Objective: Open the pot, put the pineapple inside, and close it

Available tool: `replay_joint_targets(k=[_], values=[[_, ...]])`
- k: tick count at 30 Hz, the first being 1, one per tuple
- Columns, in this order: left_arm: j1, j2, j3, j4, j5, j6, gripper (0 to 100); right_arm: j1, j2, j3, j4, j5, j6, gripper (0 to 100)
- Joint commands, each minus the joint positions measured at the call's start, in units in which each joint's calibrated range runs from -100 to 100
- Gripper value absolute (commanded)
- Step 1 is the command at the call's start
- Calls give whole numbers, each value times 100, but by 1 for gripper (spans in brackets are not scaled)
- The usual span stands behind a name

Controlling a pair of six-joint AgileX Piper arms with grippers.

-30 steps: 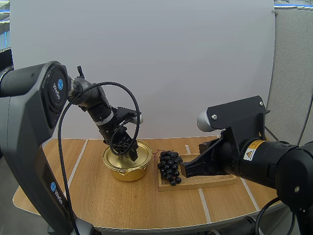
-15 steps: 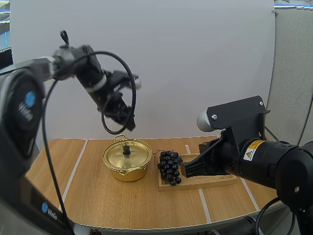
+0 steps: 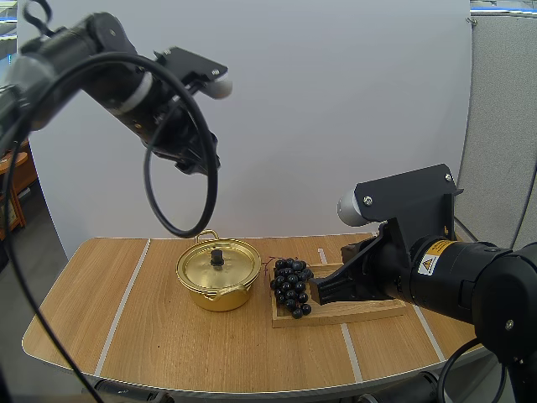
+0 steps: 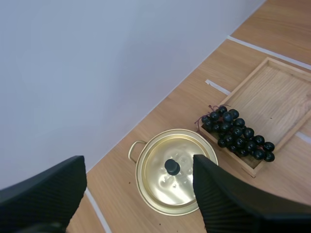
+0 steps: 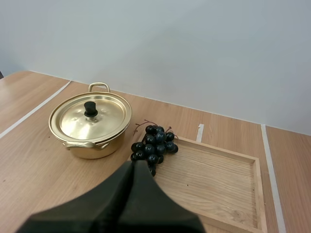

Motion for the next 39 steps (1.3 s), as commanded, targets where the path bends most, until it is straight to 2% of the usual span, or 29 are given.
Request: replay_joint_targets(k=[1,11,13,19,31,33,37,39], values=[[4,-528,-47,170,79,-261,100,-14,-51,22,-37,-165,2,0],[4,-2121,-47,223,79,-762,98,-14,-51,22,32,-180,2,0],[4,-2404,-47,223,79,-879,77,-14,-51,22,72,-180,2,0],[4,-3231,132,223,79,-890,1,-14,-51,22,99,-180,2,0],[4,-5076,1473,223,79,-1053,0,-14,-60,-38,99,-433,2,0],[4,-5416,1773,223,23,-1263,0,-14,-96,-38,99,-598,2,0],[4,-5929,2543,246,-1178,-1980,0,-14,-302,-38,99,-1091,2,0],[4,-5929,2672,314,-1358,-2271,0,-22,-479,-38,99,-1420,2,0]])
